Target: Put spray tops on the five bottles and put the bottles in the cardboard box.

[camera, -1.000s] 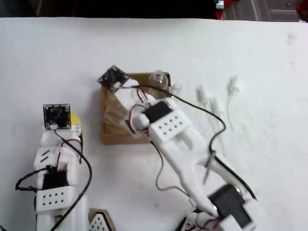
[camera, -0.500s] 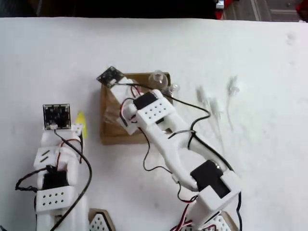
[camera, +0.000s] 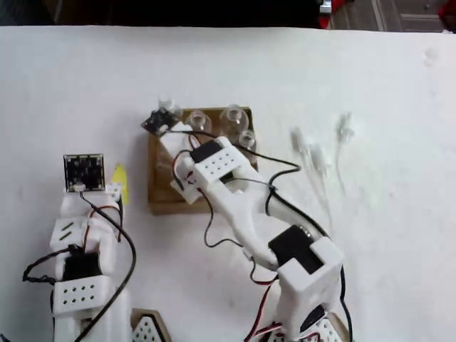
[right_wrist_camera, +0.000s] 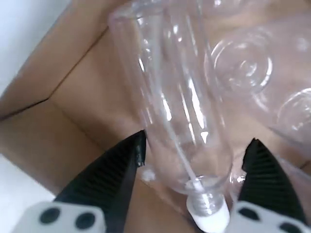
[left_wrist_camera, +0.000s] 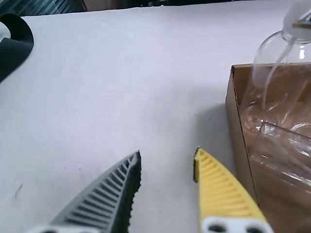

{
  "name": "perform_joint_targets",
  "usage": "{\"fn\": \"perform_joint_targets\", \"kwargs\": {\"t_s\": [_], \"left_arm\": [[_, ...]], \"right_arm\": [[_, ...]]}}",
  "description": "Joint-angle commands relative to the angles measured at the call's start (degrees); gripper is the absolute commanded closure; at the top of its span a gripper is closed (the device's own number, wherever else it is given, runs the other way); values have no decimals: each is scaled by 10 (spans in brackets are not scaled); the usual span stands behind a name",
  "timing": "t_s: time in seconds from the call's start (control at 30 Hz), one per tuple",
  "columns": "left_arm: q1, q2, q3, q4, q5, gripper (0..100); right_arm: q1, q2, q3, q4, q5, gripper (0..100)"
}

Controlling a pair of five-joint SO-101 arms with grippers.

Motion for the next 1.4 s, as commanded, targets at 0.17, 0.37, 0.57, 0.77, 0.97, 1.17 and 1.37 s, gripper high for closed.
{"fn": "perform_joint_targets", "kwargs": {"t_s": [0.17, 0.37, 0.57, 0.77, 0.97, 1.17, 1.37], "left_arm": [[-7, -8, -32, -12, 7, 825], [-7, -8, -32, -12, 7, 825], [-7, -8, -31, -13, 7, 825], [-7, -8, -30, -15, 7, 825], [-7, -8, -30, -15, 7, 825], [-7, -8, -30, -15, 7, 825], [-7, -8, -30, -15, 7, 825]], "right_arm": [[-13, 0, -17, -7, -5, 704], [-13, 0, -17, -7, -5, 896], [-14, -8, -20, -1, -3, 939], [-12, -66, -18, 15, 0, 940], [-10, -140, -18, 44, 0, 940], [-10, -203, -18, 85, 1, 940], [-7, -298, -21, 128, 1, 940]]}}
